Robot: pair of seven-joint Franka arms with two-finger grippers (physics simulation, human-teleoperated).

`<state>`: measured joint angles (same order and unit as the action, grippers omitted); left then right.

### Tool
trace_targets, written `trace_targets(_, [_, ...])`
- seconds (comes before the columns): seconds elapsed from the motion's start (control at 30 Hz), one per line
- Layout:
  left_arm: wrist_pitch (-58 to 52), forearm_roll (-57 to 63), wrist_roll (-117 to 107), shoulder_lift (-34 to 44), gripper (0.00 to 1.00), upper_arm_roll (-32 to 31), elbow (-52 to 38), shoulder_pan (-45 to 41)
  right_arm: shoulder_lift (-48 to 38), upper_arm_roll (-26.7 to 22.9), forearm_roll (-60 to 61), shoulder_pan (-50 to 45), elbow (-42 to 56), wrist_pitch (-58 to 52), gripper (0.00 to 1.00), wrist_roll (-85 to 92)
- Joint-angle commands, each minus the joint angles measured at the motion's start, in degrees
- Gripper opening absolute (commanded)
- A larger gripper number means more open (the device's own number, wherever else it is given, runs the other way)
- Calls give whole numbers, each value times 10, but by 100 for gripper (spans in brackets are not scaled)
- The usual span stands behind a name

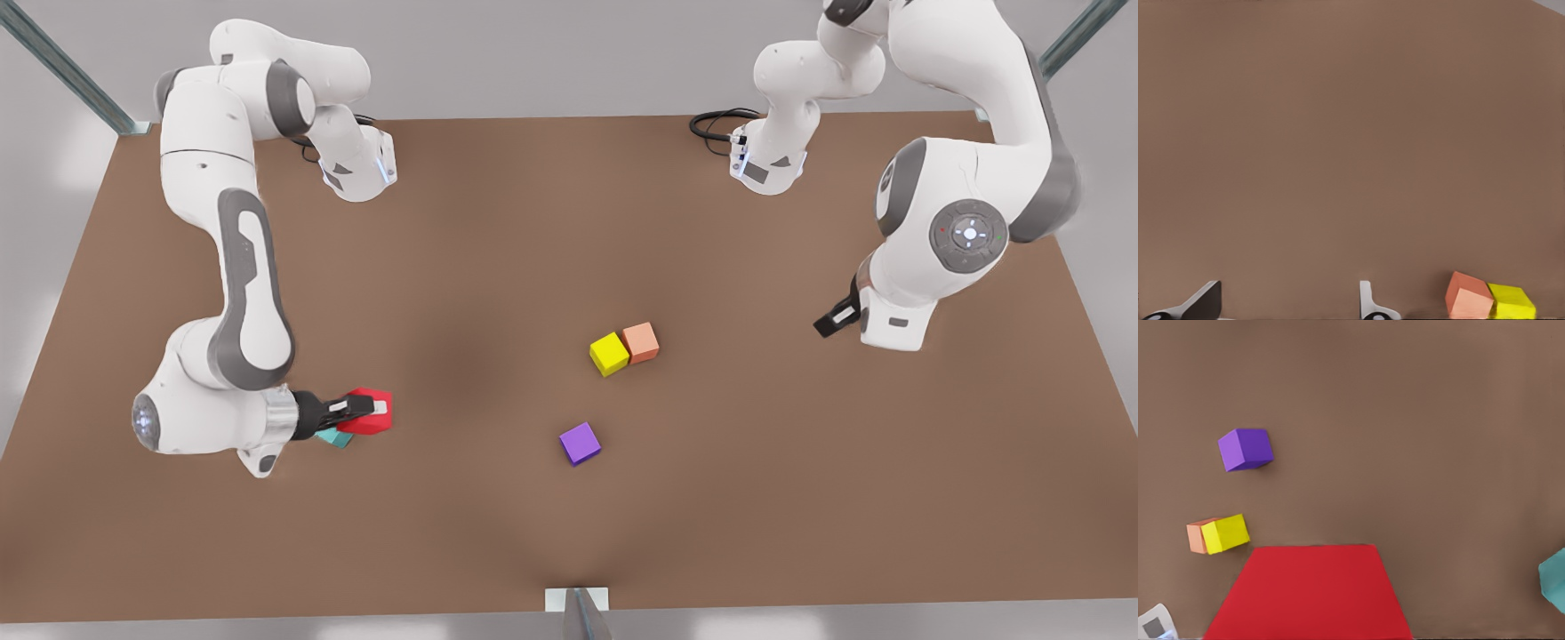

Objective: Pick up red wooden cube and pass to hand red wooden cube and place in blue wooden cube

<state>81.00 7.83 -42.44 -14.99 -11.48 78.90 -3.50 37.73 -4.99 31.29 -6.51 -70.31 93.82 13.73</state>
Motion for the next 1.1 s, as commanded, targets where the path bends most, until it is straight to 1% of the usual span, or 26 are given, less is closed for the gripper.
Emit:
trace_targets(0.0, [21,-12,413,-6,100,4,2,-16,-2,-12,-119,1,11,-51,44,-21])
trace_targets(0.03, [22,-14,416,-9,100,-1,1,-16,-2,-27,-134,-1,11,-46,44,-22])
trace_targets(0.13, [21,-13,417,-21,100,-19,1,-29,7,-41,-188,-6,11,67,43,-31])
trace_targets(0.17, [21,-14,416,-21,100,-27,1,-27,11,-45,-197,-7,11,85,43,-38])
trace_targets(0.4, [21,-12,414,-38,100,-27,0,-24,31,-42,-234,-26,-7,127,43,-85])
trace_targets(0.53, [21,-17,411,-55,100,-27,1,-25,22,-42,-229,-29,-62,155,43,-92])
trace_targets(0.57, [21,-38,411,-55,100,-27,1,-24,11,-42,-230,-30,-79,163,43,-101])
trace_targets(0.67, [21,-51,411,-56,100,-27,1,-23,0,-42,-231,-30,-113,195,44,-102])
trace_targets(0.8, [21,-52,413,-58,100,-26,1,-19,-31,-42,-233,-30,-177,239,44,-102])
trace_targets(0.93, [11,-50,415,-59,100,-26,1,-17,-32,-42,-232,-38,-209,288,44,-123])
trace_targets(1.07, [8,-68,412,-59,100,-25,0,-12,-28,-42,-233,-40,-224,305,44,-131])
